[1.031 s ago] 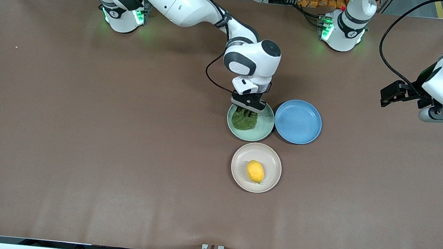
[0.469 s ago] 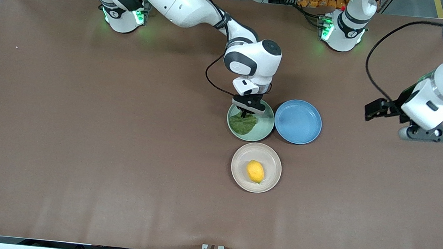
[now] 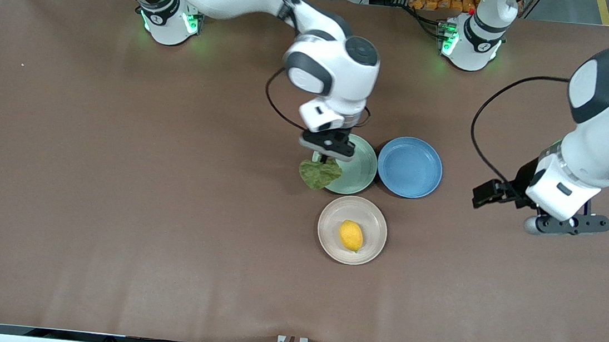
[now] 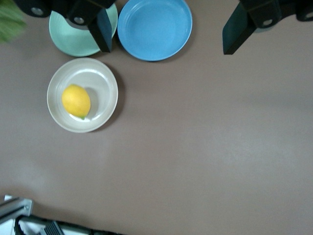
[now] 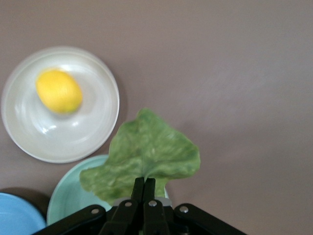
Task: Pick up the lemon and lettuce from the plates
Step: 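Carry the lettuce off the plate while the left gripper reaches the lemon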
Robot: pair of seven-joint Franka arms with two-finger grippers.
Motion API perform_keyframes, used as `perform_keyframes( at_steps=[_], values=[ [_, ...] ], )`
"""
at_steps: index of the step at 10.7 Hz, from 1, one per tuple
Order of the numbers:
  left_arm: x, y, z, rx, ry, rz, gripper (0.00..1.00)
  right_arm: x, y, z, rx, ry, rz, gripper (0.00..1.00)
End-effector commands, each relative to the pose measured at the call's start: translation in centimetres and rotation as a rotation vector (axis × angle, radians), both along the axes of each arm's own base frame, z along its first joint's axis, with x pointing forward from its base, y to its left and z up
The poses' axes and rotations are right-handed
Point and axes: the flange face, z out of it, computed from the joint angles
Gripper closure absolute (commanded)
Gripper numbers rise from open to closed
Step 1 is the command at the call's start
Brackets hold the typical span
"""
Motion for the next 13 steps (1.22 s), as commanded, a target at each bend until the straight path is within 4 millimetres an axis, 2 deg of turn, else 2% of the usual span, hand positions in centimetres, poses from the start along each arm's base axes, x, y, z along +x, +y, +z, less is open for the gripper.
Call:
perform_keyframes(
  at_steps=[1, 3, 4, 5, 7, 8, 9, 11, 13],
  values=[
    [1.7, -1.0, -0.7, -0.045, -0.049, 0.064, 0.00, 3.2, -10.0, 7.7, 0.022, 0.075, 0.043, 1.00],
    [3.1, -5.5, -5.3, -0.068, -0.064, 0.095, 0.00, 7.0, -21.0, 11.1, 0.004, 0.148, 0.083, 1.00],
    [3.6, -7.1, -7.3, -0.079, -0.071, 0.125, 0.00, 8.4, -27.1, 11.4, -0.013, 0.179, 0.096, 1.00],
    [3.8, -9.0, -8.8, -0.088, -0.078, 0.125, 0.00, 9.3, -32.7, 11.4, -0.026, 0.205, 0.114, 1.00],
    [3.3, -12.5, -11.8, -0.094, -0.056, 0.129, 0.00, 11.4, -42.3, 9.5, -0.042, 0.257, 0.114, 1.00],
    [3.2, -14.3, -13.2, -0.105, -0.058, 0.143, 0.00, 12.2, -46.4, 7.9, -0.033, 0.267, 0.118, 1.00],
    [3.0, -16.6, -15.0, -0.123, -0.066, 0.165, 0.00, 12.6, -50.8, 5.0, -0.041, 0.260, 0.120, 1.00],
    [2.8, -19.8, -18.3, -0.165, -0.110, 0.187, 0.00, 12.4, -54.2, -2.7, -0.031, 0.210, 0.097, 1.00],
    [2.7, -20.6, -19.9, -0.172, -0.122, 0.178, 0.00, 12.6, -56.5, -8.9, -0.031, 0.173, 0.065, 1.00]
  ],
)
